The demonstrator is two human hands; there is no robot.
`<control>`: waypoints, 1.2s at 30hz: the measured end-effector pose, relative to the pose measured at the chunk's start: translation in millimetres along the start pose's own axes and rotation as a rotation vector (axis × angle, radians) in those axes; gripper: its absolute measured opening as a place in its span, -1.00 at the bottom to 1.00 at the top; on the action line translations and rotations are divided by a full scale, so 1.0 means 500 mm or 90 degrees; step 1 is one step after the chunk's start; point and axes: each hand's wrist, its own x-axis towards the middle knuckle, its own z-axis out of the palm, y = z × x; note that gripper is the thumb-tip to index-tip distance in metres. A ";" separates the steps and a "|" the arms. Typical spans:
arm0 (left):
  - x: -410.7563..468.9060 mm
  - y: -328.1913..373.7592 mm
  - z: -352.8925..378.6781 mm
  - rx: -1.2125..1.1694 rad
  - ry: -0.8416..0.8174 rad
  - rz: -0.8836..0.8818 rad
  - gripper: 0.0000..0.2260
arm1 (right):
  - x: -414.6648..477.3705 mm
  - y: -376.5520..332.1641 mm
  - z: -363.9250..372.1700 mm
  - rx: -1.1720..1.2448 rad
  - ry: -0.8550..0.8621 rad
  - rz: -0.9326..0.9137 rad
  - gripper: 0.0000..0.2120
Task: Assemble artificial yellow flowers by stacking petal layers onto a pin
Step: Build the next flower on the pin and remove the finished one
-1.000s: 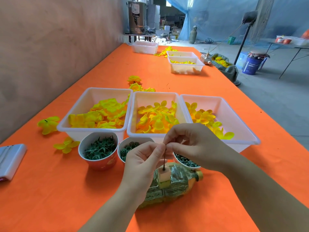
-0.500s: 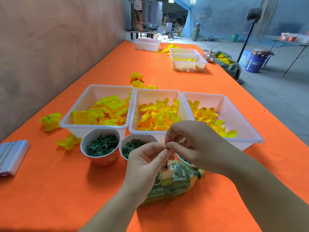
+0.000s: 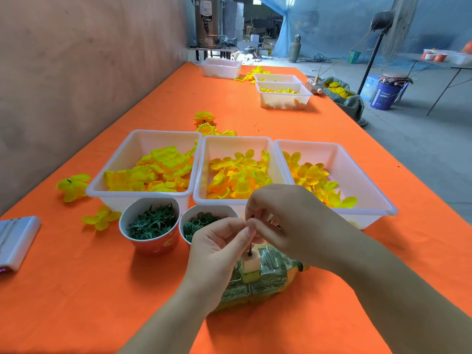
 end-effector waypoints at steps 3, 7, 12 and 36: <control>-0.002 -0.002 -0.004 0.000 -0.002 0.002 -0.76 | -0.002 0.000 -0.004 0.014 -0.003 0.012 -0.97; -0.001 -0.006 -0.002 -0.009 0.001 0.000 -0.75 | -0.006 -0.002 -0.001 -0.007 -0.005 0.012 -0.96; 0.000 -0.009 -0.002 -0.017 -0.004 0.003 -0.77 | -0.009 0.003 0.004 0.003 0.014 0.023 -0.96; -0.008 -0.020 -0.017 -0.003 -0.023 -0.040 -0.83 | -0.014 0.031 0.059 0.021 0.002 0.048 -0.93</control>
